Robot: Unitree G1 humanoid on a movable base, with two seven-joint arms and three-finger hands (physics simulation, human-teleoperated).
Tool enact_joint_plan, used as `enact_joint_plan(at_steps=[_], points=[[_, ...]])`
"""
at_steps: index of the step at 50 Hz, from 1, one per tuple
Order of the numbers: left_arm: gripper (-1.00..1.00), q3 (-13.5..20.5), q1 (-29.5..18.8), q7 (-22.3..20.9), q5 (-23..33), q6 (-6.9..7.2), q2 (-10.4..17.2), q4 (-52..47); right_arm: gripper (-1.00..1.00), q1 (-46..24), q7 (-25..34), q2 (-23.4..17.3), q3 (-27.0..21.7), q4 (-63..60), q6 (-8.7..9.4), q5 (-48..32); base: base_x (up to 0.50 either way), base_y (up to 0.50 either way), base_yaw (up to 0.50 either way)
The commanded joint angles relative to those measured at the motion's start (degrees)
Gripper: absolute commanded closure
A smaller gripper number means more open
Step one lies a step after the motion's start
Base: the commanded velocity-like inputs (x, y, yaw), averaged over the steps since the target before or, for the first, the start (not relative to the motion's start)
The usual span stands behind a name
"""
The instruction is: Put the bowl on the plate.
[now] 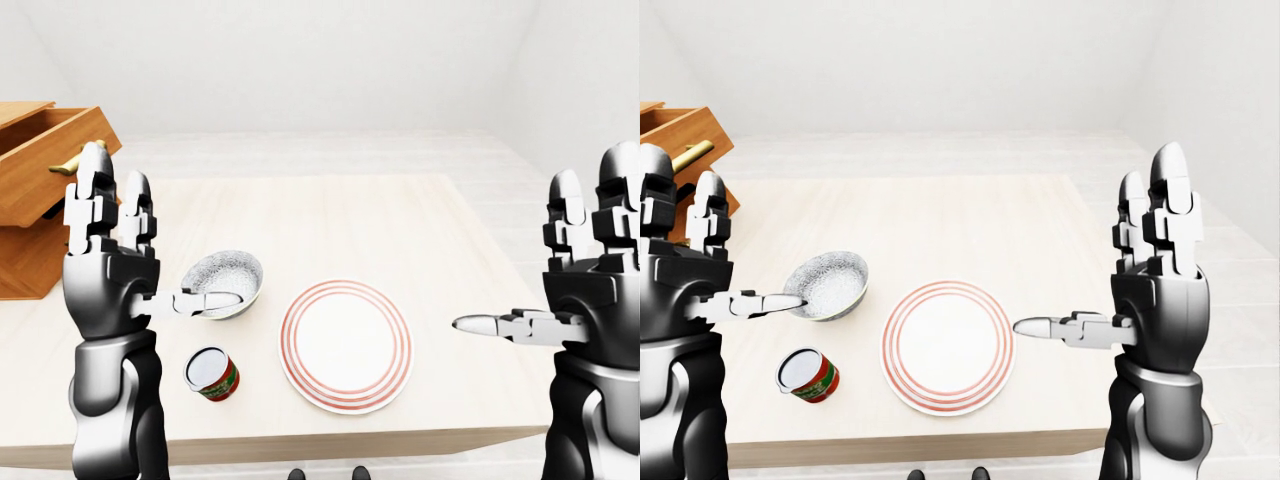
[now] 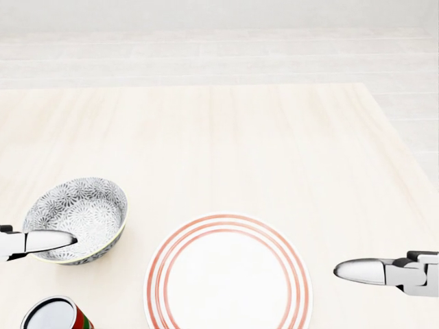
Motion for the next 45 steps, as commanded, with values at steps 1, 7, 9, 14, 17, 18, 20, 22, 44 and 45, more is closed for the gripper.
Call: enact_joint_plan(at_steps=[1, 7, 9, 14, 17, 18, 20, 22, 44, 45], points=[[-1.00, 0.44, 0.09, -0.39, -0.06, 0.00, -0.08, -0.06, -1.00, 0.34, 0.15, 0.26, 0.00, -0.68, 0.00, -0.10, 0.00, 0.00, 0.00], [-1.00, 0.88, 0.36, -0.86, -0.44, 0.00, -0.15, 0.46, -1.00, 0.28, 0.02, 0.26, 0.51, -0.92, 0.00, -0.67, 0.00, 0.00, 0.00], [-1.00, 0.89, 0.29, -0.91, -0.43, 0.00, -0.16, 1.02, -1.00, 0.36, 0.09, 0.25, 0.54, -1.33, 0.00, -0.71, 0.00, 0.00, 0.00], [-1.00, 0.93, 0.34, -1.03, -0.61, 0.00, 0.00, 0.96, -1.00, 0.46, 0.30, 0.36, 0.40, -1.96, 0.00, -0.75, 0.00, 0.00, 0.00], [-1.00, 0.85, 0.34, -1.10, -0.49, 0.00, 0.05, 1.05, -1.00, 0.62, 0.44, 0.52, 0.60, -1.78, 0.00, -0.94, 0.00, 0.00, 0.00], [-1.00, 0.83, 0.27, -1.13, -0.46, 0.00, 0.10, 1.16, -1.00, 0.62, 0.46, 0.54, 0.59, -1.77, 0.00, -0.96, 0.00, 0.00, 0.00], [-1.00, 0.69, -0.15, -0.92, -0.07, 0.00, 0.23, 1.81, -1.00, 0.68, 0.52, 0.60, 0.74, -1.47, 0.00, -1.09, 0.00, 0.00, 0.00], [-1.00, 0.58, -0.37, -0.78, 0.15, 0.00, 0.26, 2.36, -1.00, 0.64, 0.56, 0.62, 0.72, -1.27, 0.00, -1.09, 0.00, 0.00, 0.00], [-1.00, -1.43, -2.42, 1.00, 4.73, 0.00, 0.51, 5.96, -1.00, 0.66, 1.36, 0.51, -0.06, -1.07, 0.00, -1.19, 0.00, 0.00, 0.00], [-1.00, -1.13, -2.89, 0.86, 4.31, 0.00, 0.62, 6.38, -1.00, 0.74, 1.35, 0.52, 0.02, -1.07, 0.00, -1.29, 0.00, 0.00, 0.00]])
